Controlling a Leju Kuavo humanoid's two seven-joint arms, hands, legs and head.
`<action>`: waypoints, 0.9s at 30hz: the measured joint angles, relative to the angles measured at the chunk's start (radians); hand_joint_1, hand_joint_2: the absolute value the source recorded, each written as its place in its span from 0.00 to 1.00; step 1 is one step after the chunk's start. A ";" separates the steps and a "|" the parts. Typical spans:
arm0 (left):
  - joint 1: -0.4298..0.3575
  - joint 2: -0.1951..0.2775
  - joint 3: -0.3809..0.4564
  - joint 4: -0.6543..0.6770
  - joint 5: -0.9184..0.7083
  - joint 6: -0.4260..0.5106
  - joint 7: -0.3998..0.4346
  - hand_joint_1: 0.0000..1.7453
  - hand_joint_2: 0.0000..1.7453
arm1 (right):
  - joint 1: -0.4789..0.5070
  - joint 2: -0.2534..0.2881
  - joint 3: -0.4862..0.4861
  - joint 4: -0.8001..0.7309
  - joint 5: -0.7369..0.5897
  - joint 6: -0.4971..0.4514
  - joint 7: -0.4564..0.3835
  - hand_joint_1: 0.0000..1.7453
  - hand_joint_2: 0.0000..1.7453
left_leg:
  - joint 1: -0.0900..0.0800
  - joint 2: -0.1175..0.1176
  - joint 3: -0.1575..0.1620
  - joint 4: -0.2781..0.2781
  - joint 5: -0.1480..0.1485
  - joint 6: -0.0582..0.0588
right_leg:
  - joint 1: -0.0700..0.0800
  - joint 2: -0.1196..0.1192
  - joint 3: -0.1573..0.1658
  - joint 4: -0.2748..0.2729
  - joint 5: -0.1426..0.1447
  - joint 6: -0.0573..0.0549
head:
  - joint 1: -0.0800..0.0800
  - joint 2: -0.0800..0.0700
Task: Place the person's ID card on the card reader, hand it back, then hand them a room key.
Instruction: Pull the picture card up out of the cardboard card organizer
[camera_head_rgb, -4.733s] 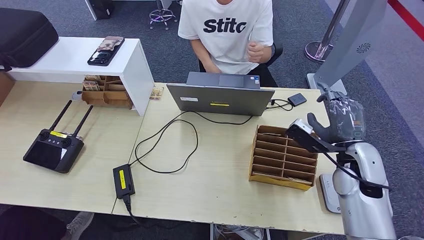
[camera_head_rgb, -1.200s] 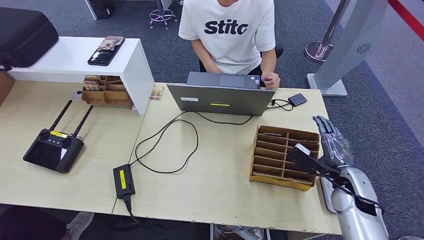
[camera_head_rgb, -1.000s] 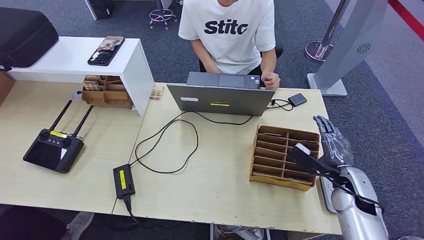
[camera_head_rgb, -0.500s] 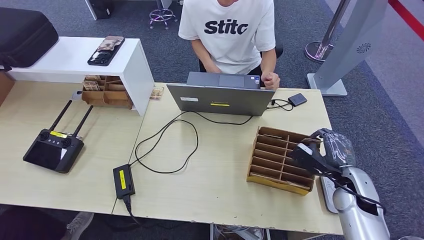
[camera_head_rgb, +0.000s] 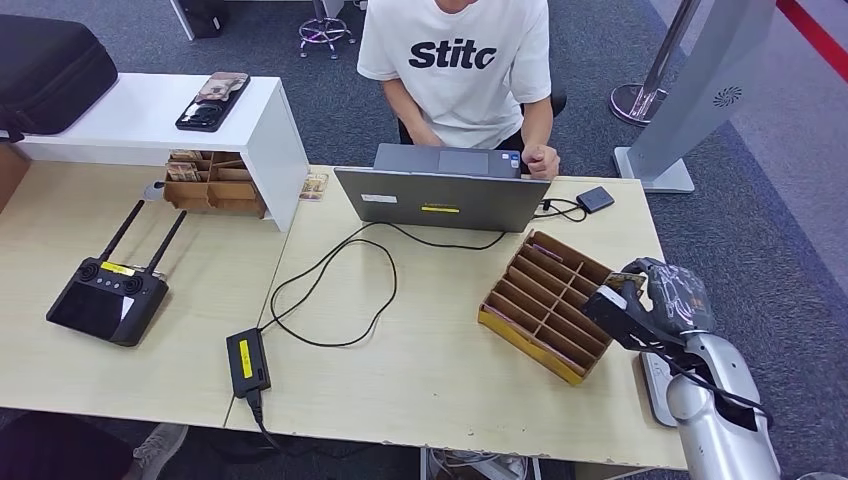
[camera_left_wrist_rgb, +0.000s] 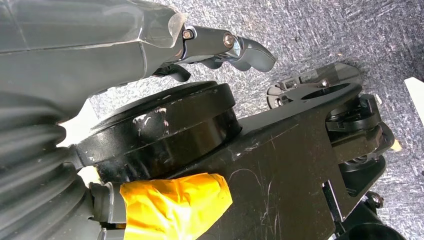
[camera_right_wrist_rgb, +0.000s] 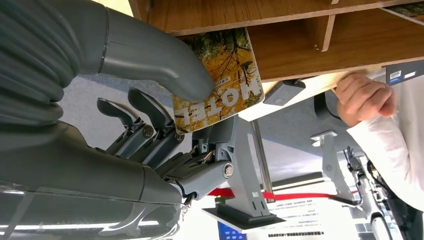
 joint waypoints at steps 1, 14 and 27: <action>0.000 0.000 0.000 0.000 0.000 0.000 0.000 0.00 1.00 | 0.000 0.000 0.000 0.000 0.000 -0.001 0.000 1.00 1.00 | 0.000 0.000 0.000 0.000 0.000 0.000 | 0.000 0.000 0.000 0.000 0.000 0.000 | 0.000 0.000; 0.000 0.000 0.000 0.000 0.000 -0.001 0.001 0.00 1.00 | 0.000 0.001 0.000 -0.001 0.002 -0.009 0.000 1.00 1.00 | 0.000 0.000 0.000 0.000 0.000 0.000 | 0.000 0.000 0.000 0.000 0.000 0.000 | 0.000 0.000; -0.003 0.000 0.000 0.000 -0.030 -0.003 0.002 0.00 1.00 | -0.098 0.034 0.016 -0.100 0.028 0.010 0.018 1.00 1.00 | 0.000 0.001 0.000 0.000 0.000 0.000 | 0.000 0.001 -0.001 0.000 0.000 0.000 | 0.000 0.000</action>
